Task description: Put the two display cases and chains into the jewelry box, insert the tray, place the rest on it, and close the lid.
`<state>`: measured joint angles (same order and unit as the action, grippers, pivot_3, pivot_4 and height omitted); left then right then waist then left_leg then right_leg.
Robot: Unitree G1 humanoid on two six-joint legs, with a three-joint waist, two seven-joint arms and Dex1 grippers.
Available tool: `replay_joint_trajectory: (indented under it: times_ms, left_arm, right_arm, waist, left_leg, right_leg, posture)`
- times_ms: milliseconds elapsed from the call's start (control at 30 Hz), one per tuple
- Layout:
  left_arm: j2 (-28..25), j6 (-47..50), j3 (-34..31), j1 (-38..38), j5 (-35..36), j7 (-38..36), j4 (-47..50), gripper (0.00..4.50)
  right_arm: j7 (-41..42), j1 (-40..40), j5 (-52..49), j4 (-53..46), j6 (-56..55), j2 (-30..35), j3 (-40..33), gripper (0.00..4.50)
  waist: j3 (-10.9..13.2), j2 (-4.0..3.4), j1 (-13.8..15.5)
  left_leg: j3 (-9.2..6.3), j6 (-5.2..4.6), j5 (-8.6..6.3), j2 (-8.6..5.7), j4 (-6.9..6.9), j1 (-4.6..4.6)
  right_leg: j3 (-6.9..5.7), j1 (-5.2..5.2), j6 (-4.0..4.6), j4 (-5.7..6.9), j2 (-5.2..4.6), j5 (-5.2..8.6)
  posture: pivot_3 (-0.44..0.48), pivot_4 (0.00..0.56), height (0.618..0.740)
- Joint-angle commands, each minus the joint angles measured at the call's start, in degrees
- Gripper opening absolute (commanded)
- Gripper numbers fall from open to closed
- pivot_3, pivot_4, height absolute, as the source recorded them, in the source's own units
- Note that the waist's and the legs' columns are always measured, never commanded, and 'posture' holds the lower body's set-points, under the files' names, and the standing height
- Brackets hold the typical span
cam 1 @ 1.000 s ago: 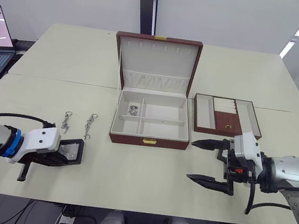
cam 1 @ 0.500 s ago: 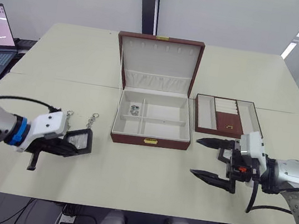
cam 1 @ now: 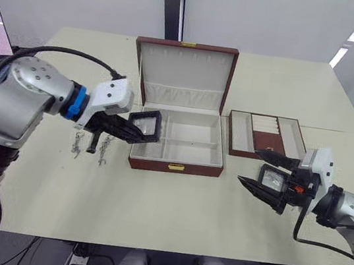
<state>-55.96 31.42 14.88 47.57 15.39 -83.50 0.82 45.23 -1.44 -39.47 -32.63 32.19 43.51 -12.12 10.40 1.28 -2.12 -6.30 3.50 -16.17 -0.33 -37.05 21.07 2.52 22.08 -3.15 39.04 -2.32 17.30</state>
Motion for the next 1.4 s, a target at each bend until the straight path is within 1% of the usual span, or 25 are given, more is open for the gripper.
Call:
replay_joint_trajectory:
  times_ms: [33, 133, 333, 500, 700, 800, 933, 1200, 1400]
  left_arm:
    - [4.1, -5.8, 3.4, 4.2, -4.8, 0.0, -6.3, 0.03]
    - [10.3, -9.1, 5.4, 8.3, -7.6, 1.5, -13.6, 0.03]
    - [19.3, -18.7, 7.8, 12.4, -12.8, 3.2, -26.0, 0.03]
    - [24.4, -27.4, 8.5, 14.9, -17.2, 5.6, -37.2, 0.03]
    - [29.2, -34.2, 7.7, 17.9, -20.1, 8.6, -48.6, 0.03]
    - [30.7, -36.5, 7.3, 18.9, -21.0, 9.9, -52.3, 0.03]
    - [31.9, -37.9, 6.7, 19.3, -21.4, 10.2, -54.8, 0.03]
    - [32.3, -39.3, 6.3, 19.5, -23.0, 11.3, -57.0, 0.03]
    - [32.6, -38.7, 4.8, 20.0, -22.6, 11.8, -57.0, 0.03]
  right_arm:
    - [-2.5, 0.9, -0.4, -3.1, -0.3, -0.9, -2.4, 4.50]
    - [-4.3, 2.0, -0.2, -4.2, -0.2, -1.3, -3.0, 4.50]
    - [-6.7, 5.0, -0.4, -6.5, 0.2, -1.5, -4.2, 4.50]
    - [-8.7, 6.3, -1.1, -8.0, 0.9, -1.9, -5.4, 4.50]
    - [-10.3, 7.7, -1.5, -9.3, 1.4, -2.4, -6.0, 4.50]
    - [-10.6, 8.1, -1.6, -9.8, 1.6, -2.4, -6.4, 4.50]
    - [-10.8, 8.3, -1.9, -10.1, 1.8, -2.2, -6.8, 4.50]
    - [-10.7, 8.3, -2.1, -9.7, 1.7, -1.7, -7.1, 4.50]
    - [-10.6, 7.9, -2.1, -9.5, 1.8, -1.7, -6.9, 4.50]
  waist:
    - [0.0, 0.00, 0.0]
    - [0.0, 0.02, 0.2]
    - [0.0, 0.03, 0.3]
    - [0.0, 0.04, 0.2]
    - [0.0, 0.04, 0.3]
    - [0.0, 0.05, 0.2]
    - [0.0, 0.05, 0.2]
    - [0.0, 0.05, 0.2]
    - [0.0, 0.05, 0.2]
  left_leg:
    - [0.01, 0.00, 0.00, 0.00, 0.00, 0.00]
    - [0.00, 0.00, 0.00, -0.03, -0.07, 0.03]
    - [-0.05, 0.00, 0.00, -0.04, -0.07, 0.13]
    - [-0.06, 0.00, 0.00, -0.04, -0.11, 0.14]
    - [-0.06, 0.00, 0.00, -0.07, -0.13, 0.18]
    - [-0.08, 0.00, 0.00, -0.08, -0.15, 0.20]
    - [-0.08, 0.00, 0.00, -0.07, -0.15, 0.19]
    - [-0.08, 0.00, 0.00, -0.08, -0.16, 0.19]
    - [-0.09, 0.00, 0.00, -0.08, -0.17, 0.21]
  right_leg:
    - [0.01, 0.00, 0.00, 0.00, 0.00, 0.00]
    - [0.01, -0.01, 0.01, 0.00, -0.01, -0.01]
    - [-0.02, 0.05, 0.01, -0.03, -0.01, -0.01]
    - [-0.01, 0.06, 0.01, 0.00, -0.01, -0.02]
    - [-0.02, 0.06, 0.01, -0.01, -0.02, -0.02]
    - [-0.03, 0.06, 0.00, -0.01, -0.02, -0.02]
    - [-0.03, 0.07, 0.00, 0.00, -0.02, -0.02]
    - [-0.03, 0.07, 0.00, 0.01, -0.02, -0.02]
    - [-0.03, 0.07, 0.00, 0.02, -0.02, -0.02]
  posture:
    - [0.000, 0.150, 0.740]
    - [0.000, 0.150, 0.740]
    - [0.000, 0.150, 0.740]
    - [0.000, 0.150, 0.740]
    - [0.000, 0.150, 0.740]
    - [0.000, 0.150, 0.740]
    - [0.000, 0.150, 0.740]
    - [0.000, 0.150, 0.740]
    - [0.000, 0.150, 0.740]
